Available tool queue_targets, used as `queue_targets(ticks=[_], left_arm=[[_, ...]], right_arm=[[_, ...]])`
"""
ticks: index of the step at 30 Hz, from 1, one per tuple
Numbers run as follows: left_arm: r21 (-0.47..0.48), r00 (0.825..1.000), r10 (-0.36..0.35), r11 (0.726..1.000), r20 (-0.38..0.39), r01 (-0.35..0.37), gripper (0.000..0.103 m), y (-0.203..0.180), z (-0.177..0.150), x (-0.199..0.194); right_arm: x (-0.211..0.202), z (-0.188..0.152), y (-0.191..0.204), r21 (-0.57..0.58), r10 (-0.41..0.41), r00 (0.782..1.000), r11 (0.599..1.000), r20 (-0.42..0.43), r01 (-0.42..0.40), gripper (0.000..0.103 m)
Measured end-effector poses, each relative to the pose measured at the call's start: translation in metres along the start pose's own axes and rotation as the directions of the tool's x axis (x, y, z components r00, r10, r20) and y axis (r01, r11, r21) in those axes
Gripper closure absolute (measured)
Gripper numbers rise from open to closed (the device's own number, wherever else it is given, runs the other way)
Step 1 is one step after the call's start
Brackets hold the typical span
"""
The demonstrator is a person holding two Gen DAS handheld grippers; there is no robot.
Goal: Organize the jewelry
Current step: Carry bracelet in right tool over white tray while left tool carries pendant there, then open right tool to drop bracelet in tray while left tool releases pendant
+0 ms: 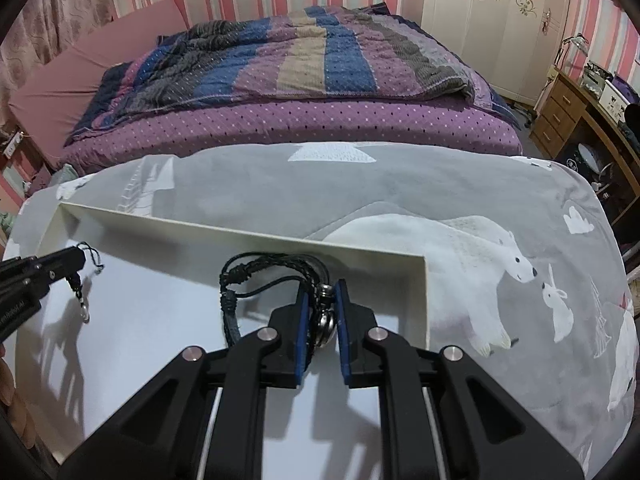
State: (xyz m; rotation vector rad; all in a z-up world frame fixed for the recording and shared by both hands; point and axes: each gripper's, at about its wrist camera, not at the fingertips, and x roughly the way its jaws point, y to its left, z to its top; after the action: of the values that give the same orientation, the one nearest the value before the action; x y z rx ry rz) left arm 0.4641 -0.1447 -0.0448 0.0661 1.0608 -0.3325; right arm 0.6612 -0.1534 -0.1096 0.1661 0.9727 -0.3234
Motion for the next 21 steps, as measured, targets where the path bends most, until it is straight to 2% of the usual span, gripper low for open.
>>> queue_targets(ticks=[5, 8, 9, 10, 12, 13, 15, 17, 18, 19, 21], left_arm=[[-0.004, 0.999, 0.035, 0.999, -0.027, -0.035, 0.101, 0.001, 0.005, 0.016], [-0.014, 0.999, 0.032, 0.999, -0.028, -0.033, 0.097, 0.004, -0.001, 0.012], [-0.014, 0.999, 0.025, 1.000, -0.027, -0.025, 0.090, 0.003, -0.001, 0.010], [-0.012, 1.000, 0.020, 1.000, -0.019, -0.020, 0.079, 0.004, -0.002, 0.006], [0.004, 0.999, 0.038, 0.999, 0.011, -0.038, 0.066, 0.000, -0.002, -0.006], [0.012, 0.999, 0.043, 0.999, 0.025, -0.043, 0.057, -0.002, -0.002, -0.014], [0.014, 0.998, 0.028, 0.999, 0.056, -0.028, 0.048, -0.005, -0.003, -0.034], [0.012, 0.997, 0.015, 1.000, 0.078, -0.016, 0.044, -0.007, -0.004, -0.054], [0.011, 0.995, 0.007, 1.000, 0.096, -0.008, 0.040, -0.008, -0.006, -0.068], [0.011, 0.994, 0.006, 1.000, 0.107, -0.007, 0.031, -0.008, -0.008, -0.078], [0.007, 0.989, 0.022, 1.000, 0.147, -0.023, 0.017, -0.007, -0.014, -0.105]], right_arm=[[0.008, 0.003, 0.003, -0.026, 0.005, 1.000, 1.000, -0.023, -0.006, 0.088], [0.005, 0.003, 0.004, -0.030, 0.015, 1.000, 0.999, -0.023, -0.016, 0.087], [0.002, 0.003, 0.003, -0.033, 0.020, 1.000, 0.999, -0.022, -0.021, 0.087], [0.001, 0.003, 0.003, -0.037, 0.022, 1.000, 0.999, -0.022, -0.023, 0.082], [-0.005, 0.005, 0.002, -0.041, 0.034, 0.999, 0.999, -0.018, -0.035, 0.069], [-0.012, 0.006, 0.001, -0.038, 0.040, 0.999, 0.998, -0.005, -0.040, 0.068], [-0.030, 0.008, -0.003, -0.039, 0.048, 0.999, 0.998, 0.020, -0.048, 0.068], [-0.046, 0.010, -0.008, -0.034, 0.056, 0.998, 0.998, 0.040, -0.055, 0.067], [-0.056, 0.011, -0.011, -0.027, 0.055, 0.997, 0.998, 0.053, -0.053, 0.062], [-0.069, 0.011, -0.015, -0.019, 0.048, 0.996, 0.999, 0.071, -0.047, 0.054], [-0.093, 0.008, -0.022, -0.011, 0.029, 0.993, 1.000, 0.113, -0.028, 0.045]])
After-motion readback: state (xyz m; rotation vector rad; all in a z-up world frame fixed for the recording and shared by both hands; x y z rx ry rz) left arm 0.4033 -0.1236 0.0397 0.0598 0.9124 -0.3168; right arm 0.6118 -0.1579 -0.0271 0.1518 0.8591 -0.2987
